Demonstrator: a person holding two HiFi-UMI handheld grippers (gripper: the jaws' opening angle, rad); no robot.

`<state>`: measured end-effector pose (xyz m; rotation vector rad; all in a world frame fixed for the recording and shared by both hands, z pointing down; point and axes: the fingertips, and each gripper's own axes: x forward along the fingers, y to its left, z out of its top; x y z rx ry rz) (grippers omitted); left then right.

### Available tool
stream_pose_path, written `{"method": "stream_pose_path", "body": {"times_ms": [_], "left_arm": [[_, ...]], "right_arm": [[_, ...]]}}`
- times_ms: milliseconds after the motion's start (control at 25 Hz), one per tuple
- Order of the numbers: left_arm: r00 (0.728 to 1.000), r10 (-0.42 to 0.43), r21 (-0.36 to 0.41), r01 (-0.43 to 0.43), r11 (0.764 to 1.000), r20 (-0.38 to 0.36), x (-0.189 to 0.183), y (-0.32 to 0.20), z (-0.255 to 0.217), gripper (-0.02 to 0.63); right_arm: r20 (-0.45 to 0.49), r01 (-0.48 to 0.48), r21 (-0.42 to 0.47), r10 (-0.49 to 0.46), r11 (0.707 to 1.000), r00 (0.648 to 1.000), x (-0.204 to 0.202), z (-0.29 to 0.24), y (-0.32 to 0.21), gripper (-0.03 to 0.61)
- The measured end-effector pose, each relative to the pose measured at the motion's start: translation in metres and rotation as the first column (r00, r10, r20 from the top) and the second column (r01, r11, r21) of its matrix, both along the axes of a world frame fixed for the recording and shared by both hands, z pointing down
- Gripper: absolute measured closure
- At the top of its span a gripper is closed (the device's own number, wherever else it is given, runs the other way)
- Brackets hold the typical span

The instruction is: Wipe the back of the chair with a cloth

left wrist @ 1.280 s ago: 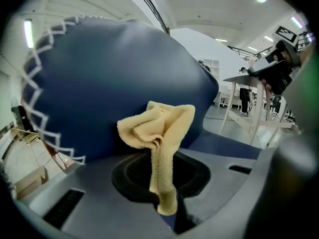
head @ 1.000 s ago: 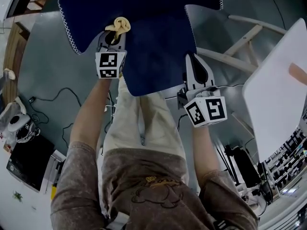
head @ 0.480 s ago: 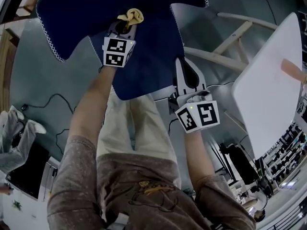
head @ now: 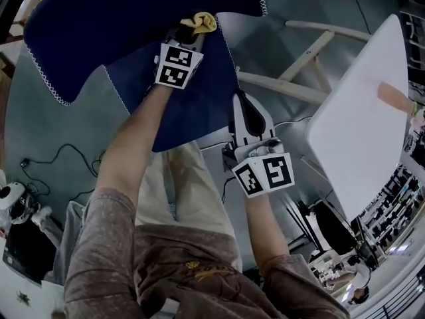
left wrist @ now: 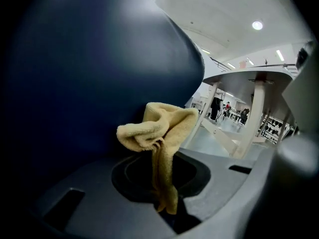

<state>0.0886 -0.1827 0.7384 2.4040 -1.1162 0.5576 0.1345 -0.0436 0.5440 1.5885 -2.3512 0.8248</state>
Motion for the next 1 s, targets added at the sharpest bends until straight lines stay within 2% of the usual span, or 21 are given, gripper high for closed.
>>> {"method": "stream_pose_path", "body": {"times_ms": [240,520,680,800,1000], "left_arm": [[0.999,0.043,-0.016,-0.043,0.999,-0.015,0.040,-0.009,0.000,0.557],[0.985,0.139,0.010,-0.139,0.990,-0.105,0.067,0.000,-0.033,0.557],[0.972,0.168,0.041,-0.164,0.986,-0.162,0.059,0.015,-0.072,0.557],[0.969,0.174,0.054,-0.167,0.984,-0.177,0.040,0.028,-0.114,0.557],[0.979,0.114,0.074,-0.102,0.992,-0.170,-0.011,0.052,-0.182,0.557]], "right_arm": [[-0.003,-0.015,-0.006,0.015,1.000,1.000,0.010,0.002,0.000,0.554],[-0.018,-0.037,-0.003,0.037,0.999,0.999,0.023,0.005,-0.001,0.554],[-0.010,-0.055,0.009,0.056,0.998,0.998,0.025,-0.006,-0.003,0.554],[-0.001,-0.055,0.021,0.055,0.998,0.999,0.020,-0.026,-0.006,0.554],[0.026,-0.033,0.061,0.032,0.998,0.999,0.007,-0.068,-0.007,0.553]]}}
